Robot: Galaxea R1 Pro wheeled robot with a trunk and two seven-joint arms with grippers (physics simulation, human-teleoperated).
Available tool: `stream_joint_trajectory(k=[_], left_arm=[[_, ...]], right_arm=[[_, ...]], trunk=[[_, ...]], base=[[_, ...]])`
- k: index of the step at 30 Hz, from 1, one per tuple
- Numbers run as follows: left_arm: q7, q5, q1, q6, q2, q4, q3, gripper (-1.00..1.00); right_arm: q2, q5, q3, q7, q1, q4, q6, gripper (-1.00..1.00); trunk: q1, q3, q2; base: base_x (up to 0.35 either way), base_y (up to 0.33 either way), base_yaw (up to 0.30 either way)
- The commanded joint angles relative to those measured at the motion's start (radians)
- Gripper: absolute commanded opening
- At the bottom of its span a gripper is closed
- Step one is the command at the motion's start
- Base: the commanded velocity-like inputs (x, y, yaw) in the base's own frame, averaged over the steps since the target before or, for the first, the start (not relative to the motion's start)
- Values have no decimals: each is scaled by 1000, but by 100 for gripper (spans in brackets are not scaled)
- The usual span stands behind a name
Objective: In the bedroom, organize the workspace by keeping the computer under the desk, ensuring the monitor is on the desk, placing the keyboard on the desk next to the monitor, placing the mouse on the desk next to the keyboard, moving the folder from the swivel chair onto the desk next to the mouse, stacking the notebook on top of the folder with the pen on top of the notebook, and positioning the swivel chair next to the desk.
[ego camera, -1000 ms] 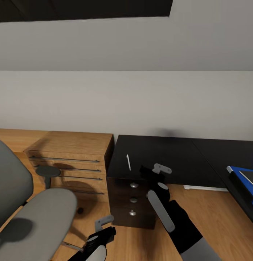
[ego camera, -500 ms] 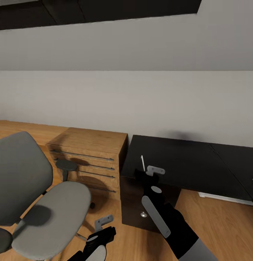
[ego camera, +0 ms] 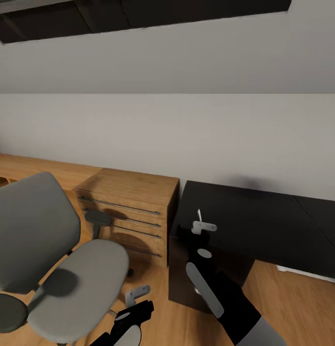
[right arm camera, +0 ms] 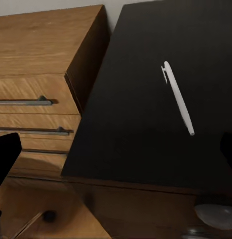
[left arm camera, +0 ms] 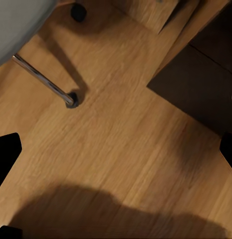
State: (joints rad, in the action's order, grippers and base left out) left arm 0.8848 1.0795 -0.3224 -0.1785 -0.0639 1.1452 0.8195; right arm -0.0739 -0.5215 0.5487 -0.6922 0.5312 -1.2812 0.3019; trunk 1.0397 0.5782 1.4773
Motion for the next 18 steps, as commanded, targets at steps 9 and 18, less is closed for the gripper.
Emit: stream_joint_trajectory(k=[9,18], left_arm=[[6,2,-1,7,-1,2,3,100],[6,2,-1,8,-1,2,4,100]], right_arm=[[8,14,5,-7,1,16,3,100],[9,67,1,-4,1,57,5,100]], trunk=[[1,1,1],[1,1,1]], base=[[309,-89,1],[210,-145,0]])
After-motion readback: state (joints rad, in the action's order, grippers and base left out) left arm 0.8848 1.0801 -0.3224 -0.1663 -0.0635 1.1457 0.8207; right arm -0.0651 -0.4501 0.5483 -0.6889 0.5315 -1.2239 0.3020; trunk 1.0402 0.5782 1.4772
